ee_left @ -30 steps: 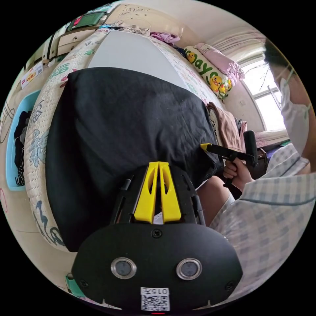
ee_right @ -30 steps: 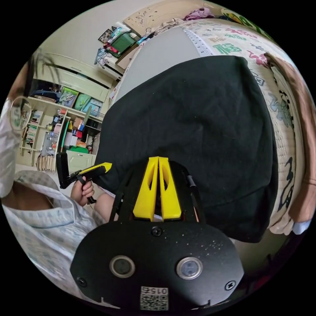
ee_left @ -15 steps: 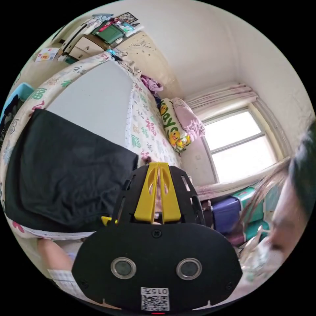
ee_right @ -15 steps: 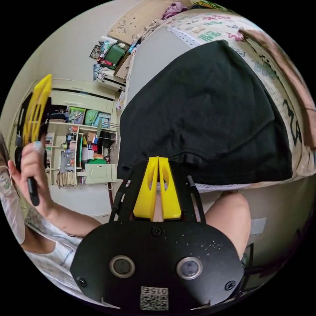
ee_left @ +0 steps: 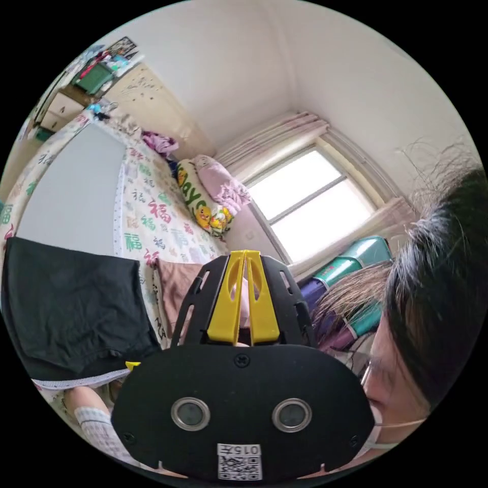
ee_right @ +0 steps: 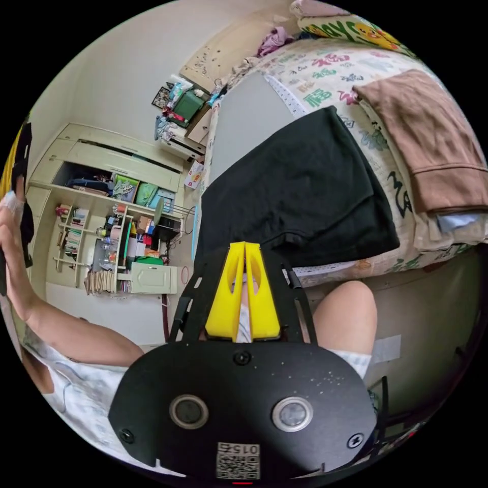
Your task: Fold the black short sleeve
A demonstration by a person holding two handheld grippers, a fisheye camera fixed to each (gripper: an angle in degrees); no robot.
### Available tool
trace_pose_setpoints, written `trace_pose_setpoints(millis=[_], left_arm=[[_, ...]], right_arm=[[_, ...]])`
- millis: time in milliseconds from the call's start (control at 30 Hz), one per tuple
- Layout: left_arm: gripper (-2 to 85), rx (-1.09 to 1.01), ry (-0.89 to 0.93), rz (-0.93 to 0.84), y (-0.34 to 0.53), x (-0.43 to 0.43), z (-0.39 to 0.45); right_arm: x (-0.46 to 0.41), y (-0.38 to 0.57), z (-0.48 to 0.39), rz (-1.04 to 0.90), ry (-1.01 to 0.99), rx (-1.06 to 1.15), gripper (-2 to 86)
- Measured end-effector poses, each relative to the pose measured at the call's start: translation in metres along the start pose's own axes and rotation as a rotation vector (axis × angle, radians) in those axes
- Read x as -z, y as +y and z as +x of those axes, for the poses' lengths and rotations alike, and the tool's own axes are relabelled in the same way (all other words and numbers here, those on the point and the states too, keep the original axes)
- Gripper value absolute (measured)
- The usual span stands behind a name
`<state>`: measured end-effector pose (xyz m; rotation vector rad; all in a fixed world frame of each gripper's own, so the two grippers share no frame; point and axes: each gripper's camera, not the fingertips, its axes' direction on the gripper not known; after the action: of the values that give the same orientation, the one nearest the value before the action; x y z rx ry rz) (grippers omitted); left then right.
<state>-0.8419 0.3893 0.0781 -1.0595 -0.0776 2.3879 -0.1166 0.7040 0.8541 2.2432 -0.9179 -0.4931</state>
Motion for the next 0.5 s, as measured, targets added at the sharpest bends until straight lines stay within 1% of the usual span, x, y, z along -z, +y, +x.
trace_pose_setpoints(millis=[67,133,200,267,333,400,500], left_arm=[[-0.9,-0.093,0.015,0.029,0.048,0.024,0.037],[-0.9,-0.133,0.000,0.066,0.092,0.045,0.064],[-0.8,-0.174,0.004,0.048,0.128,0.058,0.094],[-0.7,-0.326,-0.046,0.012,0.165,0.068,0.131],[-0.6,-0.392,-0.100,-0.016,0.187,0.073,0.140],[-0.5,-0.426,-0.128,-0.043,0.205,0.077,0.130],[-0.7,-0.448,-0.235,-0.083,0.226,0.082,0.084]], right_arm=[[0.010,0.033,0.005,0.069,0.011,0.043,-0.5],[0.016,0.064,0.009,0.120,0.045,0.042,-0.5],[0.022,0.097,0.013,0.155,0.088,0.017,-0.5],[0.027,0.137,0.014,0.207,0.120,0.044,-0.5],[0.028,0.155,0.013,0.212,0.135,0.133,-0.6],[0.032,0.167,0.017,0.221,0.159,0.148,-0.6],[0.046,0.186,0.026,0.288,0.125,0.185,-0.6]])
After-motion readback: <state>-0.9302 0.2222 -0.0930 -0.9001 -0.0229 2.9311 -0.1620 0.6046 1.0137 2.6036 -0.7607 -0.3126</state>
